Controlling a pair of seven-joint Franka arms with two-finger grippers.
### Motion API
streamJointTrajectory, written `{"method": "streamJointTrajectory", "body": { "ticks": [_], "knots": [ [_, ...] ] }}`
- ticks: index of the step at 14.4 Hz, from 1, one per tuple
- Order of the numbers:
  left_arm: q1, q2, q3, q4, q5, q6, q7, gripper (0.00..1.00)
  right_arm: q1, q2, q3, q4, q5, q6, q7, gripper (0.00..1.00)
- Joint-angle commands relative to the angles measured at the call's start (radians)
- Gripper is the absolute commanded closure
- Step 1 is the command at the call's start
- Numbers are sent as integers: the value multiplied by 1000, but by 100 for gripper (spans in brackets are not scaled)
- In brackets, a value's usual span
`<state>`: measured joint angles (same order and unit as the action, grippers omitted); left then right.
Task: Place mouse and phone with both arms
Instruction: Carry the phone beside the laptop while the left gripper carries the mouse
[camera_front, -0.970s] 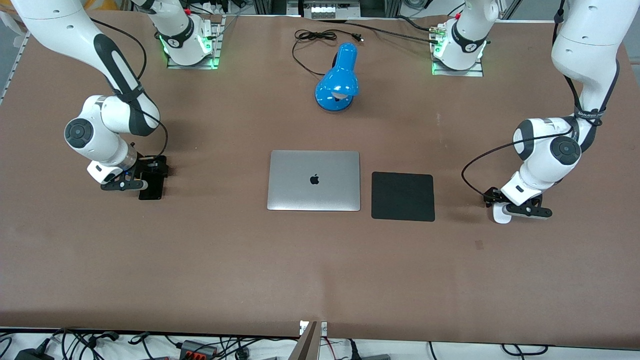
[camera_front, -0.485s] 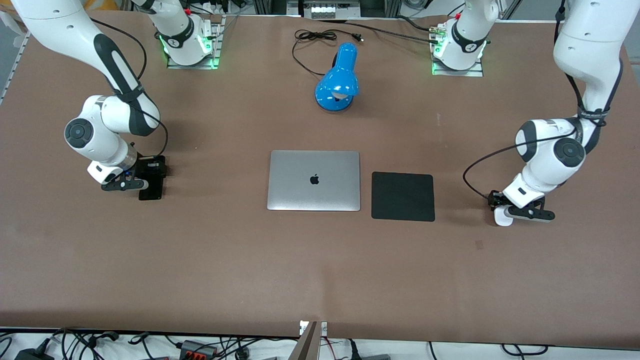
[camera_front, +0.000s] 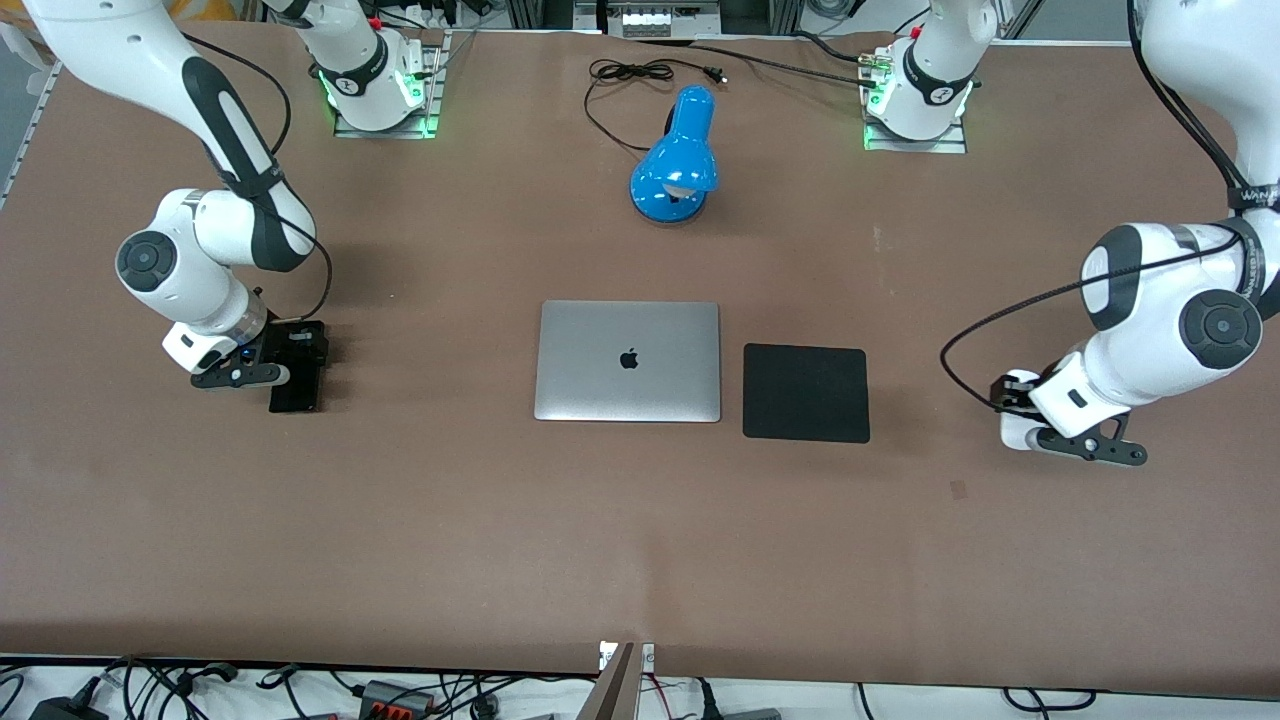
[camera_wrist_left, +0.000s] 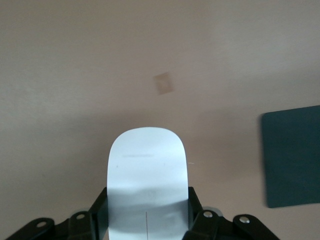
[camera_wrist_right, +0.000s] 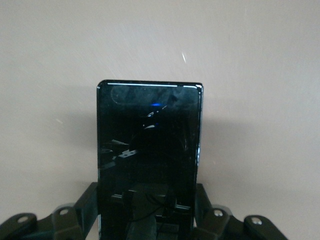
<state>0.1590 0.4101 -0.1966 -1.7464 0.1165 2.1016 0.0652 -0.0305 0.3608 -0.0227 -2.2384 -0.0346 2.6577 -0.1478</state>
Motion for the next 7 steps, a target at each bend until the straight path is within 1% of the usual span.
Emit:
{"method": "streamJointTrajectory", "body": {
  "ticks": [1,2,4,6,7],
  "knots": [
    [2,6,-104,12,12,-32,-170,61,15,-60,53,25,4,-83,81,98],
    [-7,13,-131,4,12,-28,-236,61,17,-66,79,46,5,-135,118,98],
    [-79,35,-136,-5,14,-20,-364,61,17,-72,144,86,4,-212,219,98],
    [-156,61,-133,-18,25,-12,-490,61,53,-62,193,92,5,-219,342,98],
    [-183,79,-133,-42,79,20,-539,61,81,-48,198,94,4,-211,394,98]
  ]
}}
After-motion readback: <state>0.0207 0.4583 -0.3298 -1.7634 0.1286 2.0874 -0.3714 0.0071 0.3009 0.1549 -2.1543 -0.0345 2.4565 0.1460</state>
